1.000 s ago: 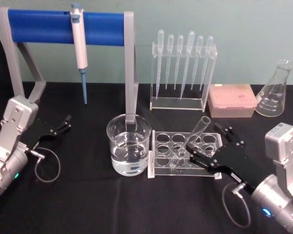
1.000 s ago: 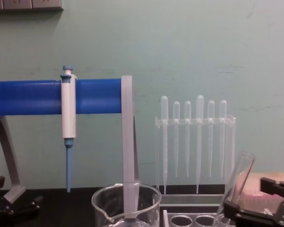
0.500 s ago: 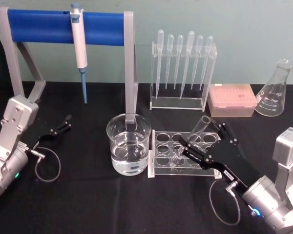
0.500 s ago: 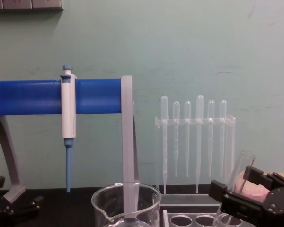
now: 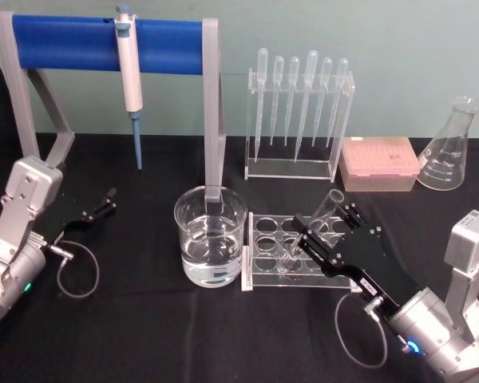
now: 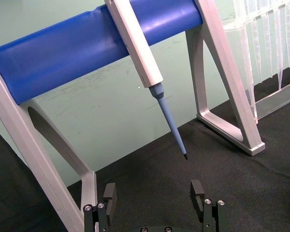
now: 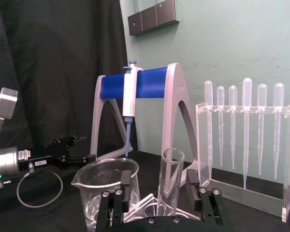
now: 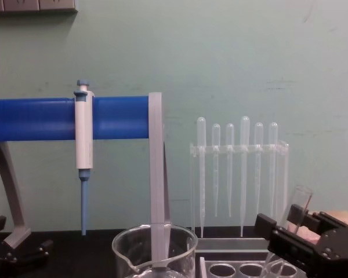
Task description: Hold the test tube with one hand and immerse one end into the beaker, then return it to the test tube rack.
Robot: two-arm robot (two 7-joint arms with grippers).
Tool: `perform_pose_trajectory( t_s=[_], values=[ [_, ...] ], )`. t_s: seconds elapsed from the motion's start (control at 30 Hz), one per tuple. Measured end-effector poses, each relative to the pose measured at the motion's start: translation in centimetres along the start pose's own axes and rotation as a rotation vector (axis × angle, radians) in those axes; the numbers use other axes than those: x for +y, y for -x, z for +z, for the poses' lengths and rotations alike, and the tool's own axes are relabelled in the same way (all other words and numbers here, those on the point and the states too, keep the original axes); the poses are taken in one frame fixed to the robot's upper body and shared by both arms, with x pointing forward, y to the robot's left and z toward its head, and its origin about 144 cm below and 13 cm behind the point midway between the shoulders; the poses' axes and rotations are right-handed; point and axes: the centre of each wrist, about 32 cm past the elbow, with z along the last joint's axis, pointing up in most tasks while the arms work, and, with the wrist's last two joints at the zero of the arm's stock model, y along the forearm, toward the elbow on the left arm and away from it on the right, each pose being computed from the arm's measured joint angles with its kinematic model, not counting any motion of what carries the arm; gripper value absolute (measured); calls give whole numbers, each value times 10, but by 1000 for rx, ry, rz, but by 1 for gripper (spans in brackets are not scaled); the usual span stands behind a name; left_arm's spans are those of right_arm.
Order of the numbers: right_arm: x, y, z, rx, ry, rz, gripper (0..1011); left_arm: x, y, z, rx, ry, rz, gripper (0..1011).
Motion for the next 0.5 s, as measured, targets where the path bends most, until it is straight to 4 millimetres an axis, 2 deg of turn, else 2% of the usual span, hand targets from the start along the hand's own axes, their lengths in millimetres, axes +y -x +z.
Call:
perform_pose_trajectory(
  t_s=[0.3, 0.37, 0.4, 0.5],
  values=[
    [4, 2, 1, 2, -10, 3, 420, 0, 0, 0, 0, 0, 0, 1000],
    [4, 2, 2, 1, -12, 4, 390, 0, 0, 0, 0, 0, 0, 1000],
    [5, 2, 3, -1, -13, 3, 319, 0, 0, 0, 0, 0, 0, 1000],
    [5, 2, 4, -4, -13, 2, 260, 0, 0, 0, 0, 0, 0, 1000]
  ],
)
